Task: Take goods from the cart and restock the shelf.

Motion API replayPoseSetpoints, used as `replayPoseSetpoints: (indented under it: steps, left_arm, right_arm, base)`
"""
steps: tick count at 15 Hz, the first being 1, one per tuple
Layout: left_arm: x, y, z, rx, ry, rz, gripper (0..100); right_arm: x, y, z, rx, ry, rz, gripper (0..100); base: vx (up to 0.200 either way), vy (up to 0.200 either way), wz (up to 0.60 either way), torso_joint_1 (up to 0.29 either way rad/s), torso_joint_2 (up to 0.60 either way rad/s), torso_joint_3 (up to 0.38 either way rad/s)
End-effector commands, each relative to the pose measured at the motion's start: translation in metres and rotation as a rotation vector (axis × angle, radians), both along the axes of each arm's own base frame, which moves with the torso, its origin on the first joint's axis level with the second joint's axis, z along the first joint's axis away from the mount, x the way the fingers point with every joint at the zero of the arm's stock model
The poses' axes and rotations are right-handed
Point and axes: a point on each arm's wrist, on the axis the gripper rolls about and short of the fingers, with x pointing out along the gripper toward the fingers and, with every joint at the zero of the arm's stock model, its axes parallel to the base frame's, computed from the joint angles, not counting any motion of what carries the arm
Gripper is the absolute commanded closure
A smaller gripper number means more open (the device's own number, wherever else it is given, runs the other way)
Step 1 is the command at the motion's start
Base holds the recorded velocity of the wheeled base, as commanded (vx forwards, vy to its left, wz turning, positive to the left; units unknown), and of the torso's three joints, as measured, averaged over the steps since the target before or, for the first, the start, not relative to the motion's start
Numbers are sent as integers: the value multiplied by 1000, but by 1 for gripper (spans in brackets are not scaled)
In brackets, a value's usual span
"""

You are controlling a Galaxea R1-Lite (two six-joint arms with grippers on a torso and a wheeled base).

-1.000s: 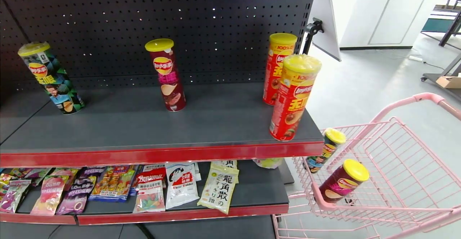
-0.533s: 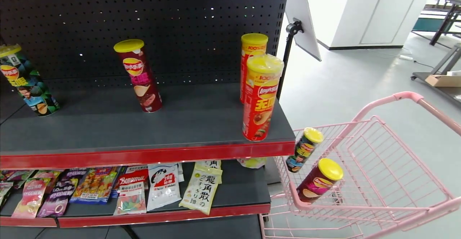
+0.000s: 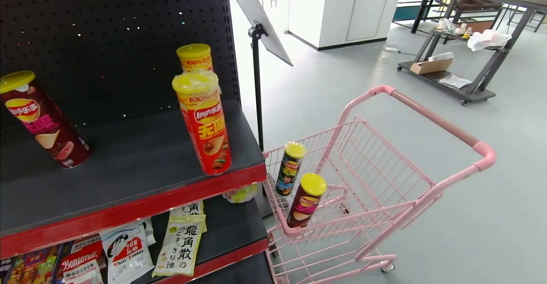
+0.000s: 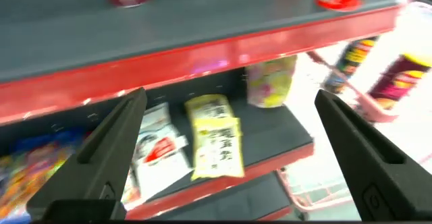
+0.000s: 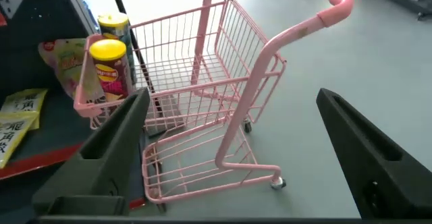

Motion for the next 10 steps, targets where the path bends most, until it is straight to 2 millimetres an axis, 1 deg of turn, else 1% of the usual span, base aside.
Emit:
replayPoseSetpoints:
  steps: [1, 8, 10]
  left_arm:
    - [0, 0, 0, 0, 1, 0, 0]
    - [0, 0, 0, -2, 1, 0, 0]
    - [0, 0, 0, 0, 1, 0, 0]
  right_arm:
    - [0, 0, 0, 0, -1, 2, 0]
    - [0, 0, 0, 0, -1, -6, 0]
    - [0, 0, 0, 1, -1, -6, 0]
  base:
    - [0, 0, 0, 0, 0, 0]
    - [0, 0, 0, 0, 0, 0]
    - [0, 0, 0, -122, 271, 151]
